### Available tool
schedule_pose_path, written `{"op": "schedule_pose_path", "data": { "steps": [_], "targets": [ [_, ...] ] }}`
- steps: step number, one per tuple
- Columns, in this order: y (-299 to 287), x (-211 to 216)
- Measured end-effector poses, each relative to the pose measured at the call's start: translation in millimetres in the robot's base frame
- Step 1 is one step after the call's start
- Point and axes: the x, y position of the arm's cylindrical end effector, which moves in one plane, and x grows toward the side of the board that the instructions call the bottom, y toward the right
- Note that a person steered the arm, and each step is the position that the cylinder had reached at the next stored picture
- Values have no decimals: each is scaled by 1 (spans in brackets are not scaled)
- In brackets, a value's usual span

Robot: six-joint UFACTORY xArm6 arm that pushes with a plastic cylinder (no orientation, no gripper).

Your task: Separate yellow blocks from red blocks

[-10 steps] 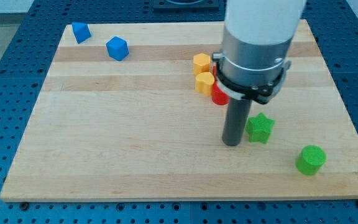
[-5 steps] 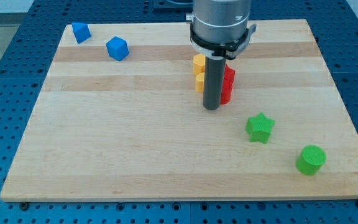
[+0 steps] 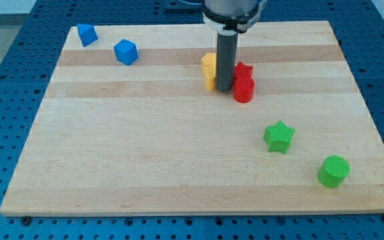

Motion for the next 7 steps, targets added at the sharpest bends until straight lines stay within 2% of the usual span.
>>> {"op": "schedule_pose_path", "data": {
  "steps": [2, 7],
  "targets": [
    [-1, -7],
    [-3, -73]
  ]
}}
